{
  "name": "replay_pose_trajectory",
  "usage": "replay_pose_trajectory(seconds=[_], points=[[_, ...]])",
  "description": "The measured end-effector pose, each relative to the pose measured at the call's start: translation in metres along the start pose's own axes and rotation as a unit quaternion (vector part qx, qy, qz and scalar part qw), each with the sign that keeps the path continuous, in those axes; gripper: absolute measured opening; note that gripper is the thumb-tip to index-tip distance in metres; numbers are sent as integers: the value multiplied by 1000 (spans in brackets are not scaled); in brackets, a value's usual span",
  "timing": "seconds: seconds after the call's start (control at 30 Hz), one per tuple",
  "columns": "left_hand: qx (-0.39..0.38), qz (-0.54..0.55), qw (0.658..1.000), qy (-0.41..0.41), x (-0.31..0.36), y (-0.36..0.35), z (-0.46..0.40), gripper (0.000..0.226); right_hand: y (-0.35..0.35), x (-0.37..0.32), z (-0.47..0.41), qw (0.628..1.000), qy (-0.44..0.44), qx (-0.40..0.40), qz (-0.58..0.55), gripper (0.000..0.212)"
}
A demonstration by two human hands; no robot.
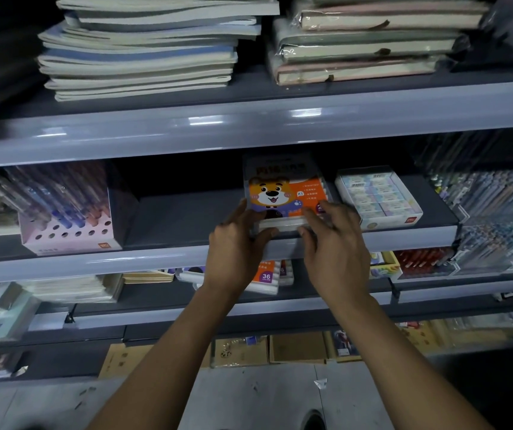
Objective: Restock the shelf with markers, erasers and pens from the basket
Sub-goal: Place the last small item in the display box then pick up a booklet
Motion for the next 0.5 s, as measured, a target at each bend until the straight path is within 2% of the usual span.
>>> replay_pose_trajectory(seconds=[0.33, 0.5], points=[[11, -19, 1000, -13, 4, 6, 8, 36, 6, -7, -3, 1000, 0, -5, -1, 39], [22, -40, 998, -32, 4, 32, 17, 18, 17, -33, -4, 998, 34, 27, -55, 25]])
Point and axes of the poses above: each hand's wrist, its own z-axis away from the middle knuckle, its own y-axis out of the back of the hand, x = y × z, the point moved 6 cm from there along -z, towards the middle knuckle, and after that the axes turned 12 degrees about z, right-handed, at the moved point
